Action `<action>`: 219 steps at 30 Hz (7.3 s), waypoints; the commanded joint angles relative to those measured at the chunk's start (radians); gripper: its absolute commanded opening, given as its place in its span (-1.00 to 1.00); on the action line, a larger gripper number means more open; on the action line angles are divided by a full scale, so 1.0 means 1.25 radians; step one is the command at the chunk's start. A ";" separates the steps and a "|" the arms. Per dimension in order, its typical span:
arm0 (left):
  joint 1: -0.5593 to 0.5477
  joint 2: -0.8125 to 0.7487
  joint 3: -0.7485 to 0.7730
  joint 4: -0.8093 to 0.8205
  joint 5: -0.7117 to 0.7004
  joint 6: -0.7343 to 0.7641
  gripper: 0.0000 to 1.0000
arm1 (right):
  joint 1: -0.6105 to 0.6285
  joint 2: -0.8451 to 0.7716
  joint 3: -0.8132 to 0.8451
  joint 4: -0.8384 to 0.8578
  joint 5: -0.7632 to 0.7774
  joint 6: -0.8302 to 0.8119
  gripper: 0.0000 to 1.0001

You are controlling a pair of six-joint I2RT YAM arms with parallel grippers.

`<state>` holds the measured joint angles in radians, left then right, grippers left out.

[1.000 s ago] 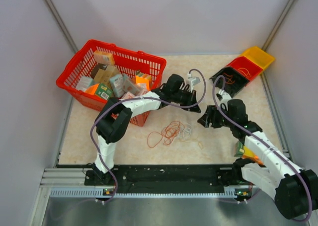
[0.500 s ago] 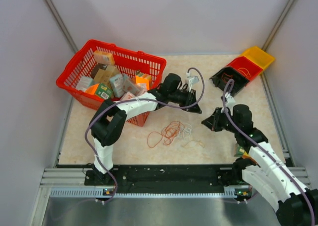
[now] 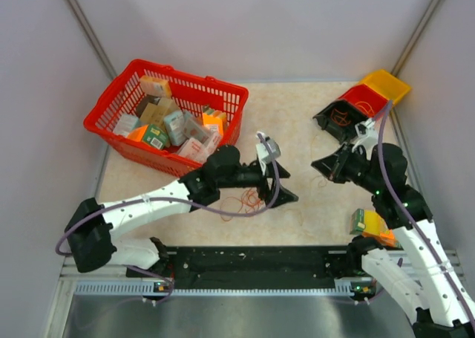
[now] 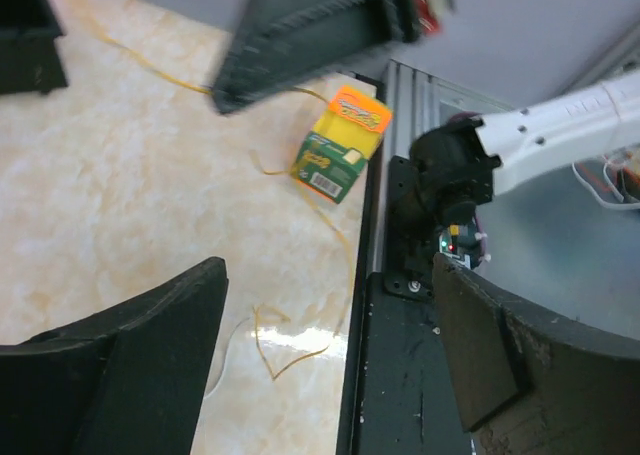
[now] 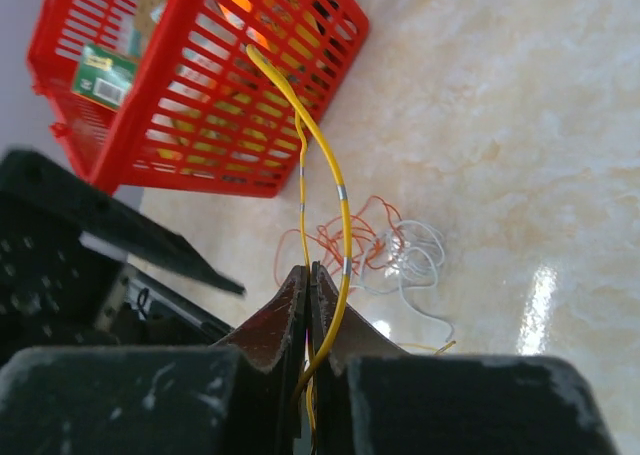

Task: Untangle the cables

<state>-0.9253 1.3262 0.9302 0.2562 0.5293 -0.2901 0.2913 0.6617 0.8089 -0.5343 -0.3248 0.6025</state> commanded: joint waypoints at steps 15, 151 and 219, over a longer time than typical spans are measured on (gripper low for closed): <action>-0.175 0.096 0.020 0.010 -0.084 0.131 -0.18 | 0.000 -0.040 0.208 -0.100 0.007 0.015 -1.00; 0.160 0.818 0.472 0.149 0.116 -0.645 -1.00 | -0.296 0.639 -0.173 0.535 -0.215 -0.169 0.83; 0.152 0.236 0.138 0.217 0.068 -0.540 0.72 | 0.103 0.078 -0.088 0.026 0.154 -0.110 -1.00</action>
<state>-0.7380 1.7367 1.1587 0.4942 0.6304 -1.0187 0.4240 0.7681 0.6598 -0.4641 -0.1410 0.4023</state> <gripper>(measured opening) 0.891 0.008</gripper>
